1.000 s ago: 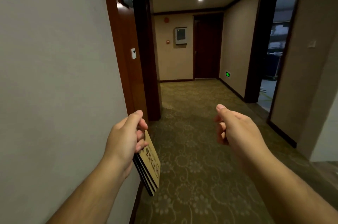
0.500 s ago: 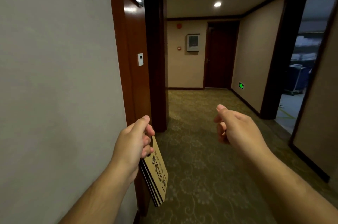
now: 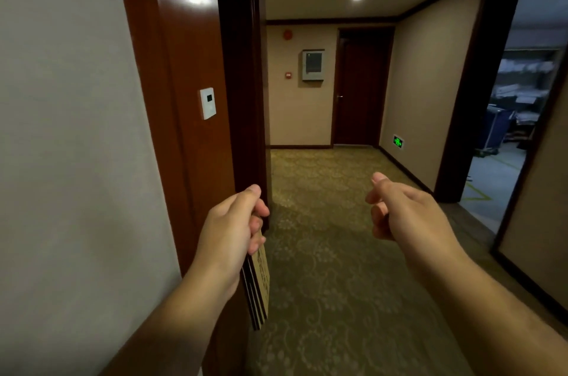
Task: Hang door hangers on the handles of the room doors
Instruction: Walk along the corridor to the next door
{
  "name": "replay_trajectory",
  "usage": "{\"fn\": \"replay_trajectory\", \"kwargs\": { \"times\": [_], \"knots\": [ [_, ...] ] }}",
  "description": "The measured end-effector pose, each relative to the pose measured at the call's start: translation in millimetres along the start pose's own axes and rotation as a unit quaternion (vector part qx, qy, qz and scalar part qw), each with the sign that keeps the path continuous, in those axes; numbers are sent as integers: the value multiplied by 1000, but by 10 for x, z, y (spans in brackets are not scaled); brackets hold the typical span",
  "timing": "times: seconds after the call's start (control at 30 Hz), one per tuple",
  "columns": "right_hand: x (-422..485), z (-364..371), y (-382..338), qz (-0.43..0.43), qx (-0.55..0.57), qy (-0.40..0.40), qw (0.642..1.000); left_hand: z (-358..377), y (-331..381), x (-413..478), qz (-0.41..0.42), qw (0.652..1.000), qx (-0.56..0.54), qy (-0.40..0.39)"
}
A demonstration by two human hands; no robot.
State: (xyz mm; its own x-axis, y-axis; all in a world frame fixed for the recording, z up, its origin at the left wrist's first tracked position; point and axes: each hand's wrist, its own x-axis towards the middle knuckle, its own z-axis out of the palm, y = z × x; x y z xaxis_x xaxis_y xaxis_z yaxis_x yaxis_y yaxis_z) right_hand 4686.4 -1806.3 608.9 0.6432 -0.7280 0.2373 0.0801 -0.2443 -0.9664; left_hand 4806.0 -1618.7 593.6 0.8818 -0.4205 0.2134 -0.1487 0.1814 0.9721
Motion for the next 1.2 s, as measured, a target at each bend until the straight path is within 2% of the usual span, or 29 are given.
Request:
{"fn": "replay_trajectory", "kwargs": {
  "times": [0.27, 0.43, 0.67, 0.83, 1.2],
  "knots": [
    [1556, 28, 319, -24, 11, 9, 1000, 452, -354, 1446, 19, 999, 28, 10],
    [2524, 98, 570, 9, 46, -18, 999, 780, -536, 2308, 0, 999, 17, 42],
    [3497, 442, 904, -1, 1, -46, 999, 1014, -786, 3236, -2, 997, 33, 64],
    [4253, 706, 1070, 40, 52, -57, 996, 1059, -1046, 4024, -6, 998, -1, 66],
    [6187, 1506, 1326, 20, 55, -31, 998, 1075, -1491, 6178, -11, 996, -23, 87]
  ]
}}
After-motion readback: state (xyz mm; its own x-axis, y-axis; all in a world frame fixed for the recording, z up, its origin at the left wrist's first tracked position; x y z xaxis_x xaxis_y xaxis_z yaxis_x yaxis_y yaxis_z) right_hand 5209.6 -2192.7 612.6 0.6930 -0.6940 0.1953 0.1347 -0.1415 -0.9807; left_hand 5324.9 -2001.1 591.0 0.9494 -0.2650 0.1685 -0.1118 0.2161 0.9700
